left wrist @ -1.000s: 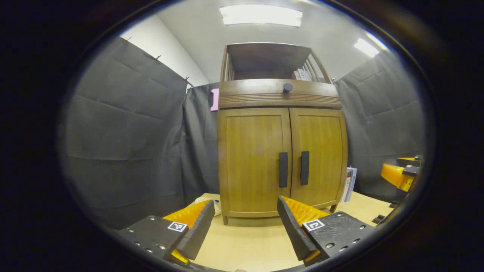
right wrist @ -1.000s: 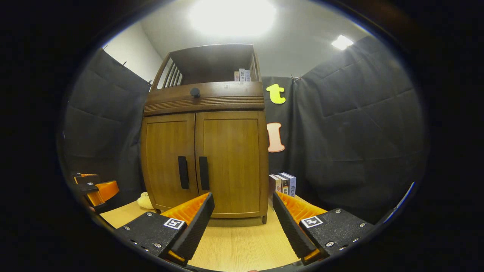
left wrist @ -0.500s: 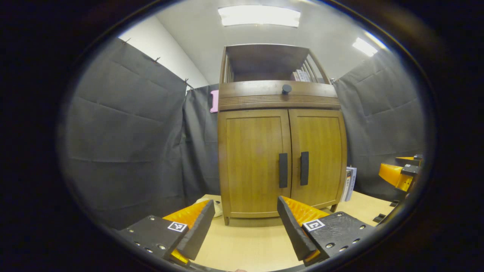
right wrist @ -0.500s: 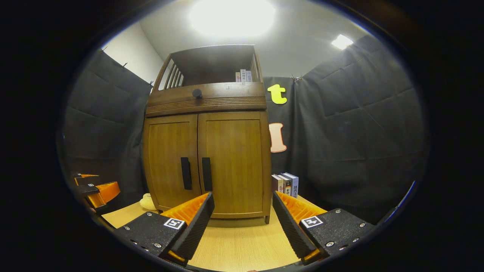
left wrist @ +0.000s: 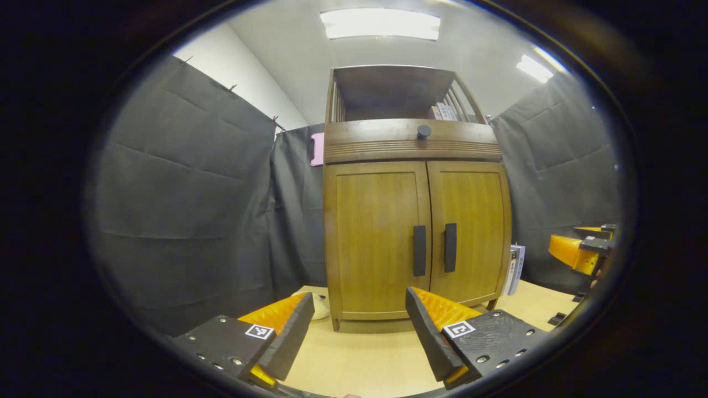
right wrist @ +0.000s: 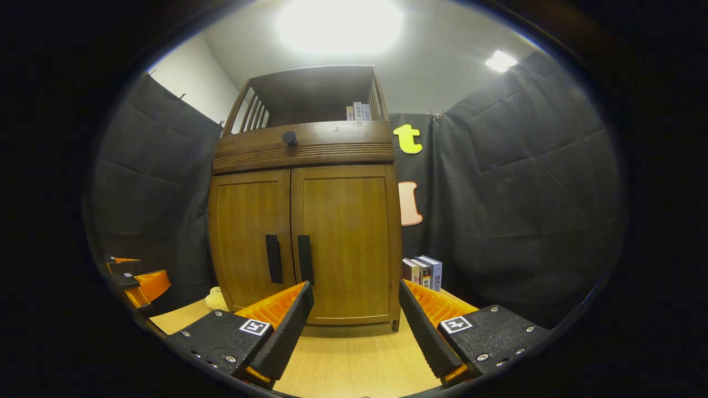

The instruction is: Open the right door of the double-door shoe cabinet with the right hand, and open the left door with the left hand.

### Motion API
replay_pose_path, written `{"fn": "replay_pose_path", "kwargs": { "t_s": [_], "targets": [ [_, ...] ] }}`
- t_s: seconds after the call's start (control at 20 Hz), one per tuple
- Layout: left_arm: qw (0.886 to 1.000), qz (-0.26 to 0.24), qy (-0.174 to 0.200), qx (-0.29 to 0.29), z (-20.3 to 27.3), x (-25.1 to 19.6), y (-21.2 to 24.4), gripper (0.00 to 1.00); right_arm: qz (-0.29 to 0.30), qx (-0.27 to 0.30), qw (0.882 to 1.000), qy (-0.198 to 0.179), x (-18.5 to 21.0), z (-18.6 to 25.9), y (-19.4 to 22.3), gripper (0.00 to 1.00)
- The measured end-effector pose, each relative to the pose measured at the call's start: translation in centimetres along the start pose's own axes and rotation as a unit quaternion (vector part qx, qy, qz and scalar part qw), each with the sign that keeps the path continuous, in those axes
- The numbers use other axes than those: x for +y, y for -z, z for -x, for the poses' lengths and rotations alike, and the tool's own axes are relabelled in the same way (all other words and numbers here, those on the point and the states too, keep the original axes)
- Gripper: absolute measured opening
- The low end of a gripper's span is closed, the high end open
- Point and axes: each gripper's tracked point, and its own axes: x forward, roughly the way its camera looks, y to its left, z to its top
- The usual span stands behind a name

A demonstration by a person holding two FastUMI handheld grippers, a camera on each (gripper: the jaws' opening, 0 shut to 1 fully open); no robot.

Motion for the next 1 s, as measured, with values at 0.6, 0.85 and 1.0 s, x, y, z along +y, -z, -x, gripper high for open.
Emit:
{"fn": "replay_pose_path", "kwargs": {
  "t_s": [0.6,0.85,1.0],
  "targets": [
    [0.999,-0.004,-0.043,-0.007,1.2,0.4,-0.6,0.95,-0.019,-0.021,0.999,-0.040,3.4,-6.1,-2.3,0.95],
    [0.998,-0.007,-0.063,-0.008,1.5,0.7,-1.3,0.95,-0.018,-0.021,0.999,-0.043,4.3,-9.4,-2.2,0.95],
    [0.997,-0.008,-0.078,-0.007,1.4,0.9,-1.5,0.95,-0.018,-0.022,0.999,-0.044,5.0,-11.0,-2.2,0.95]
  ]
}}
